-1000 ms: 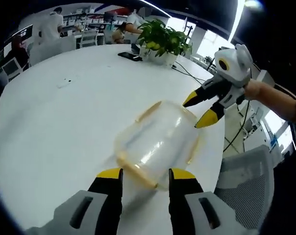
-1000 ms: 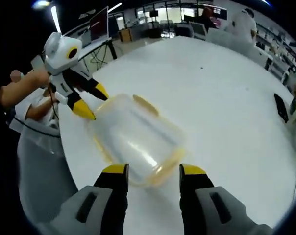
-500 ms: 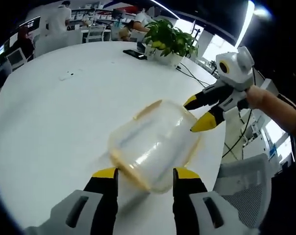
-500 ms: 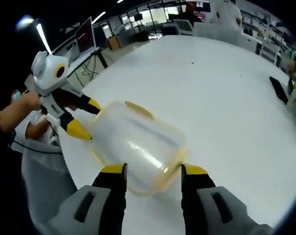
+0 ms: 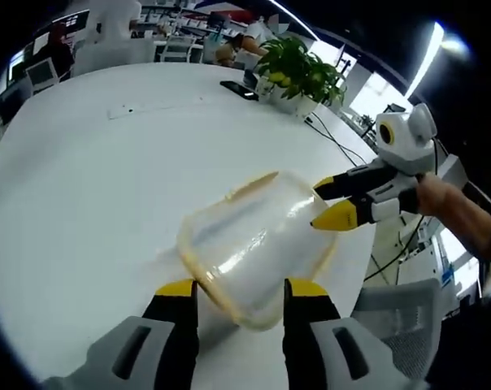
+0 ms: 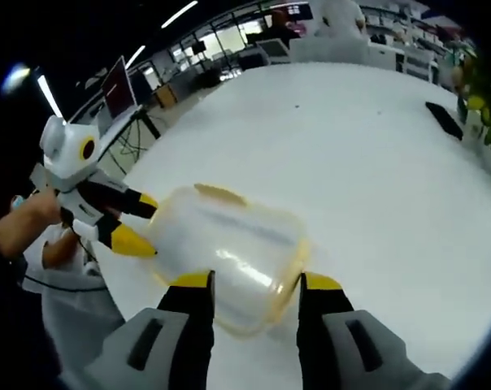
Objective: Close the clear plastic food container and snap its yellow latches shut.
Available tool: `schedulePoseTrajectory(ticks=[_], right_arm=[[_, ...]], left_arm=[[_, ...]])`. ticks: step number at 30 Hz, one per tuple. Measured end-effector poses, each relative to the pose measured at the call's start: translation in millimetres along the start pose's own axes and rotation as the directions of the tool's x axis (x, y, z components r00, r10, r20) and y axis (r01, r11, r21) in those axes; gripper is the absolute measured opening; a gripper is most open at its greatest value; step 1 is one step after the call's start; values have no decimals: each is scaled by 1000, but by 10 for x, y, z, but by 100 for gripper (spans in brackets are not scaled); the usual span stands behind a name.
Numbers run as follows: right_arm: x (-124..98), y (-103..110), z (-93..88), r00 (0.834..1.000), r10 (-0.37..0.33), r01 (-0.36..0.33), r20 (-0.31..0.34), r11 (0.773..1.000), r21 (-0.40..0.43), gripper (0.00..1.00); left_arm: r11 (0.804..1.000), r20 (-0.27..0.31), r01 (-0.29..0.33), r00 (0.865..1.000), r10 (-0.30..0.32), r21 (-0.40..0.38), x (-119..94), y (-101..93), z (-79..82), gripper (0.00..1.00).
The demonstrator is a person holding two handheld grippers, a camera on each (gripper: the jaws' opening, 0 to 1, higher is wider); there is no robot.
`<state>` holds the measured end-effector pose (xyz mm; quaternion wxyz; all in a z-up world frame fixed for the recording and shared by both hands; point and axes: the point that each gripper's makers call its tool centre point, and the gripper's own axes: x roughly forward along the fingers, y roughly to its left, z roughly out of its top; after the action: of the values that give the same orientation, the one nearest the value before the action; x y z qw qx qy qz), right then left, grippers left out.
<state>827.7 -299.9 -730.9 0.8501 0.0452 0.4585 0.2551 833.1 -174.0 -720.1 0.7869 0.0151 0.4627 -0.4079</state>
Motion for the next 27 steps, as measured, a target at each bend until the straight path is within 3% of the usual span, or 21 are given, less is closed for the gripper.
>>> schedulePoseTrajectory(ticks=[16,27], right_arm=[[-3,27,62,1000,-13,13,2,1000,20,37],[14,139,44,1000,-11,11,6,1000,19,37]], left_arm=[[1000,-17,-5,1000,5,6,4,32,-24,35],[1000,-22,-8,1000,8,3,-64,58,-128,35]])
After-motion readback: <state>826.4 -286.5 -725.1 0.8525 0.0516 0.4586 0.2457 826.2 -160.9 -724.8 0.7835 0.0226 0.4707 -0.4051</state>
